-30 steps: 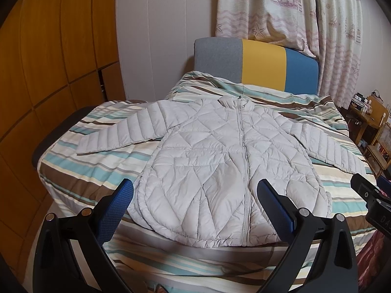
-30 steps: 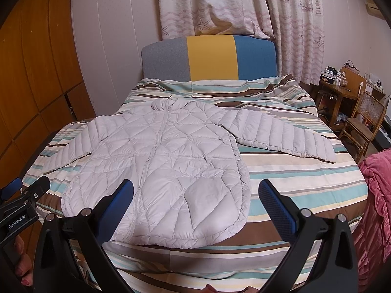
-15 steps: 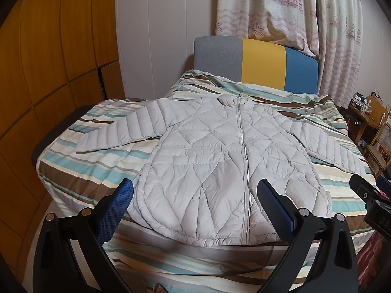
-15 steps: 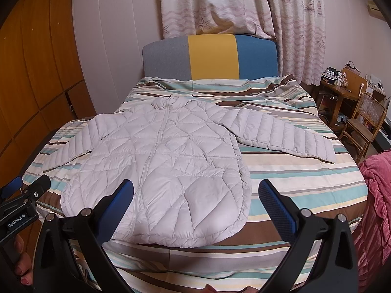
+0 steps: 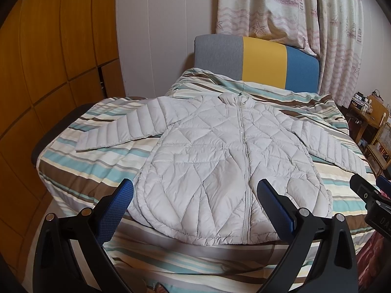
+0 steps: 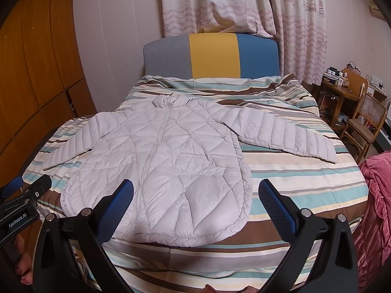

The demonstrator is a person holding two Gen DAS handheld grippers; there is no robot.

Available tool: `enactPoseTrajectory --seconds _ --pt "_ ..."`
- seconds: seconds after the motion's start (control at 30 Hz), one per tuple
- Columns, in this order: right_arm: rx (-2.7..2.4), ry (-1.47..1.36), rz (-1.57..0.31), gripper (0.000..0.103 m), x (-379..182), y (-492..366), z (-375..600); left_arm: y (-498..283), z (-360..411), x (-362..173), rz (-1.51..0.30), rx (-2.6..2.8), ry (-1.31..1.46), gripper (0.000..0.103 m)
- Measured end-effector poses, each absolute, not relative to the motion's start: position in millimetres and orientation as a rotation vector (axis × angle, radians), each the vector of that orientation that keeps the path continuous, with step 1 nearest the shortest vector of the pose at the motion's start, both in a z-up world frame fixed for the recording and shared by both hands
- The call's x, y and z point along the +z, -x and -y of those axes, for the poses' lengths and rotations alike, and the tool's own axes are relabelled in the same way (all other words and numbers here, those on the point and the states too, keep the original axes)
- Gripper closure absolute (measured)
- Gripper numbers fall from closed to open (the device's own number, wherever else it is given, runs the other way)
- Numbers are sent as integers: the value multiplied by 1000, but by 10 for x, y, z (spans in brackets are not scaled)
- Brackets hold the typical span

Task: Fold large clothes

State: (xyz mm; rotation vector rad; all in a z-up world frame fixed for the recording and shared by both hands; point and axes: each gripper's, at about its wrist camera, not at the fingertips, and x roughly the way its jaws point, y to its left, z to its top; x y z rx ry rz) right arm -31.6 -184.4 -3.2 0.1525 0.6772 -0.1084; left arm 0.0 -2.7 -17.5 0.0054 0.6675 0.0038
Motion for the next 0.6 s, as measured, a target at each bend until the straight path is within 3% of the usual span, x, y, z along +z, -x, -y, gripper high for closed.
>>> enactPoseTrajectory --seconds 0.6 --pt "-105 -157 -675 2 -49 312 1847 -1 -21 -206 -676 6 -5 3"
